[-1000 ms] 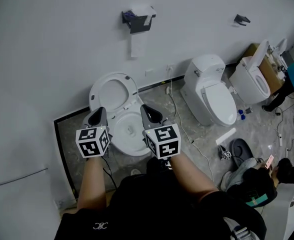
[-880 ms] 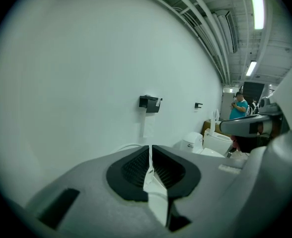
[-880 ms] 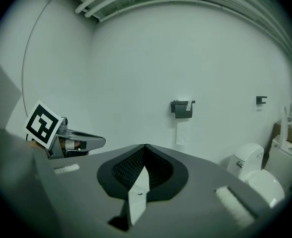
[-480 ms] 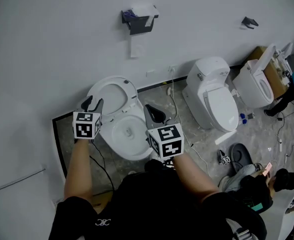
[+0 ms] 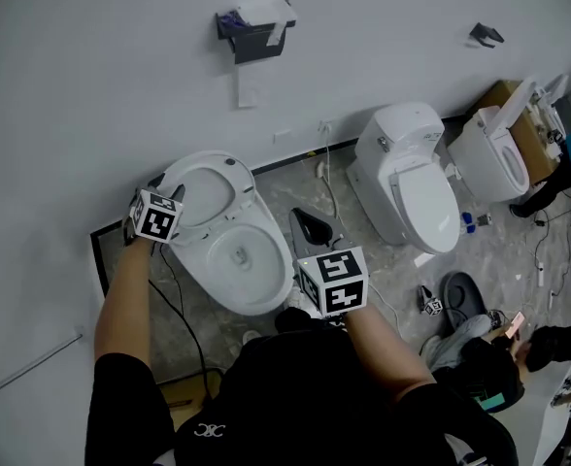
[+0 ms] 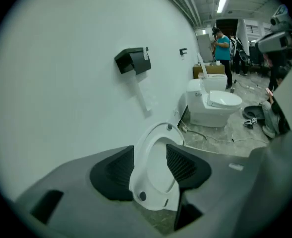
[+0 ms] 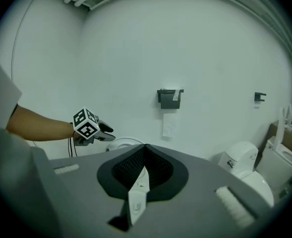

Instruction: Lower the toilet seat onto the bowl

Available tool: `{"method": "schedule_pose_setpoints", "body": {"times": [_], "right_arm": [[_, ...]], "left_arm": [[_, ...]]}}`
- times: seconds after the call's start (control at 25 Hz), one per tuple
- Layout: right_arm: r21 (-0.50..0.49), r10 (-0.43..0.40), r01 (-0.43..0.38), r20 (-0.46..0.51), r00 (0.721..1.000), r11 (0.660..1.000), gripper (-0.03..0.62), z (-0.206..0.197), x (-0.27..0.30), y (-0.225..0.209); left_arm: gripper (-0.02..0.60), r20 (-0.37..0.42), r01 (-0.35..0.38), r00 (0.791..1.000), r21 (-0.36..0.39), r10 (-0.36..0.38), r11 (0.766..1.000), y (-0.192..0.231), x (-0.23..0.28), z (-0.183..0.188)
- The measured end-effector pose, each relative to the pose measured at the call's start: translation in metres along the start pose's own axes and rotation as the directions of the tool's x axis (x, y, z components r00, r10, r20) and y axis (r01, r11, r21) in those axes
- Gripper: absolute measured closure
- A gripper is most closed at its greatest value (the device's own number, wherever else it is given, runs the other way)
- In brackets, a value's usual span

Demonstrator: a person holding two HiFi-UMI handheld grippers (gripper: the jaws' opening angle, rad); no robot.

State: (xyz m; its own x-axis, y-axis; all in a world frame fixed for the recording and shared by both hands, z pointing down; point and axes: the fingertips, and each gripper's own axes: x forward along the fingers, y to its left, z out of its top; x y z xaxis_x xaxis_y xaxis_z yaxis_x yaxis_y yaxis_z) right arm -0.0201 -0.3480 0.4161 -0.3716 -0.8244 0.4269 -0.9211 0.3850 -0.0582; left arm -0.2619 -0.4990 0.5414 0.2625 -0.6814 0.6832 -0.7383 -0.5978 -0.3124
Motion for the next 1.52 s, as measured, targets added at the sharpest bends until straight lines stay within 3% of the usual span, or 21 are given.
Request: {"method": "schedule_pose_setpoints", "body": {"times": [0.2,0.4,0.56,0.88,0.96,1.12,1.32,1.52], "right_arm": [[0.009,-0.021,0.022,-0.026,0.999,1.000,0.585,-0.009,0.005,-0.022],[0.024,-0.041,0.042,-0.049,0.998,0.999,0.585,-0.015,0.011,-0.043],[0.030,-0.047,0.049,-0.061,0.997,0.998,0.586,-0.018,0.011,-0.052],[0.026,-0.045,0.047,-0.090,0.995,0.999,0.585,-0.028,0.008,-0.054],[0.024,-0.047,0.050,-0.084,0.995,0.998,0.585,-0.027,0.008,-0.055],[0.027,-0.054,0.057,-0.090,0.994,0.998,0.586,-0.031,0.008,-0.056],[0.035,-0.052,0.055,-0.095,0.994,0.998,0.586,-0.034,0.008,-0.052],[0.037,-0.045,0.049,-0.093,0.995,0.998,0.585,-0.037,0.007,-0.043]], "left_arm": [[0.368,-0.118,0.005,0.993,0.051,0.001,0.999,0.015,0.045,-0.014],[0.399,-0.169,0.019,0.986,0.072,-0.007,0.997,0.023,0.070,-0.016],[0.451,-0.186,0.019,0.982,0.070,-0.005,0.997,0.021,0.078,-0.017],[0.451,-0.212,0.008,0.977,0.059,0.005,0.998,0.024,0.090,-0.023],[0.506,-0.209,-0.010,0.978,0.046,0.020,0.999,0.029,0.091,-0.024],[0.508,-0.192,-0.022,0.981,0.041,0.029,0.999,0.031,0.091,-0.024],[0.512,-0.204,0.033,0.979,0.030,-0.026,0.999,0.022,0.085,-0.030],[0.520,-0.203,0.085,0.977,0.098,-0.064,0.992,0.008,0.080,-0.031]]}}
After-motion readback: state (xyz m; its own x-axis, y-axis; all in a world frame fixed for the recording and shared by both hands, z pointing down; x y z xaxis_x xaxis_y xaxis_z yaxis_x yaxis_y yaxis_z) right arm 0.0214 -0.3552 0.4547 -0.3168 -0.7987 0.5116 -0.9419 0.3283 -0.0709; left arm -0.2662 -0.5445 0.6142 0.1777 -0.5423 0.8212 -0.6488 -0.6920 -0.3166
